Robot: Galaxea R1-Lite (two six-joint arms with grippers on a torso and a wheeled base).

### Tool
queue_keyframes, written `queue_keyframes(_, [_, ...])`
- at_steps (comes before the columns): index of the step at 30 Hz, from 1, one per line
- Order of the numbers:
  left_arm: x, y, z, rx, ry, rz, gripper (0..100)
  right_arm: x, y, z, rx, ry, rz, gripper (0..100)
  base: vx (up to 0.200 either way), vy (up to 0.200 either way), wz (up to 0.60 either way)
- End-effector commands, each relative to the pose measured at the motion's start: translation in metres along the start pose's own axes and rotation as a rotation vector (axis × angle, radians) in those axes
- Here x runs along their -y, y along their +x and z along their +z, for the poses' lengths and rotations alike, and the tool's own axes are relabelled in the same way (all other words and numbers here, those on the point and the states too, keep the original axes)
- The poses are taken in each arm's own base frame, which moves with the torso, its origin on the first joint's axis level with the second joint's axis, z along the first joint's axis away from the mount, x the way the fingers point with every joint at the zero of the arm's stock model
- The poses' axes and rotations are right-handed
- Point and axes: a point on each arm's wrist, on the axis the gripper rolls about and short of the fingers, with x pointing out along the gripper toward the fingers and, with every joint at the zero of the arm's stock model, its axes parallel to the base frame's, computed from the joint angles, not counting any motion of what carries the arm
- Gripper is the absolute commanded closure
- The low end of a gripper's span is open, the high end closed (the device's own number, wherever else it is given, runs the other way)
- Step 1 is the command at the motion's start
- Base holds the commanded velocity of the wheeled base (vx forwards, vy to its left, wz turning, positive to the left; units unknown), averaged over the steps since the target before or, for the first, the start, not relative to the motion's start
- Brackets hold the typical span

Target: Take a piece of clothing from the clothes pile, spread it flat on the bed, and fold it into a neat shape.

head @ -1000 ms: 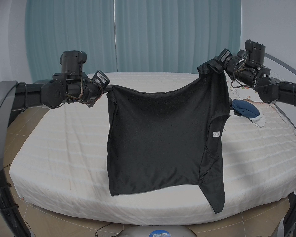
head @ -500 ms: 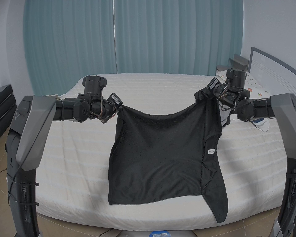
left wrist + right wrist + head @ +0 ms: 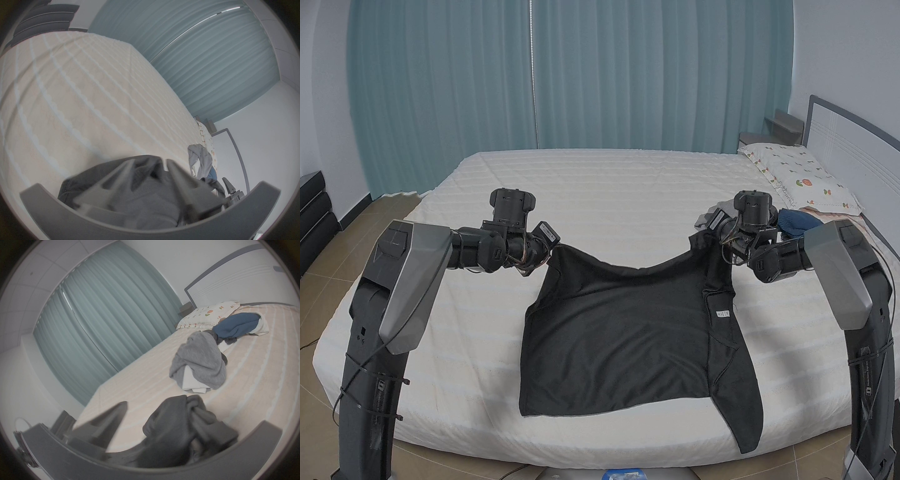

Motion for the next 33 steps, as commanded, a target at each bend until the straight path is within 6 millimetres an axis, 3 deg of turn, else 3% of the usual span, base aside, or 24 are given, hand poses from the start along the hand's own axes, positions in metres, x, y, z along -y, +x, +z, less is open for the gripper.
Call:
queue_keyframes(1, [-0.026, 0.018, -0.008, -0.032, -0.019, 0.070, 0, 0.036, 0.017, -0.029, -0.040, -0.058, -0.111, 0, 0.000, 0.000, 0.00])
queue_keyframes(6, [-0.036, 0.013, -0.001, -0.054, -0.042, 0.138, 0, 0.060, 0.016, -0.013, -0.032, -0.061, -0.182, 0, 0.000, 0.000, 0.00])
queue_keyframes(11, [-0.034, -0.006, 0.014, -0.064, -0.066, 0.177, 0, 0.078, -0.006, 0.015, -0.045, -0.046, -0.226, 0, 0.000, 0.000, 0.00])
queue_keyframes(13, [-0.034, -0.008, 0.014, -0.071, -0.068, 0.181, 0, 0.080, -0.008, 0.016, -0.052, -0.041, -0.225, 0, 0.000, 0.000, 0.00])
queue_keyframes(17, [-0.031, -0.034, 0.015, -0.110, -0.076, 0.194, 0, 0.084, -0.040, 0.020, -0.121, 0.027, -0.216, 0, 0.000, 0.000, 0.00])
queue_keyframes(22, [-0.031, -0.073, 0.000, -0.216, -0.083, 0.159, 0, 0.079, -0.077, 0.015, -0.226, 0.060, -0.189, 0, 0.000, 0.000, 0.00])
queue_keyframes(26, [-0.037, -0.093, -0.019, -0.219, -0.068, 0.130, 0, 0.076, -0.098, 0.007, -0.273, 0.065, -0.192, 0, 0.000, 0.000, 0.00])
queue_keyframes(29, [-0.049, -0.116, -0.033, -0.168, -0.058, 0.052, 0, 0.076, -0.123, -0.012, -0.349, 0.078, -0.159, 0, 0.000, 0.000, 0.00])
queue_keyframes(33, [-0.062, -0.135, -0.048, -0.142, -0.047, 0.010, 0, 0.083, -0.145, -0.020, -0.358, 0.086, -0.128, 0, 0.000, 0.000, 0.00])
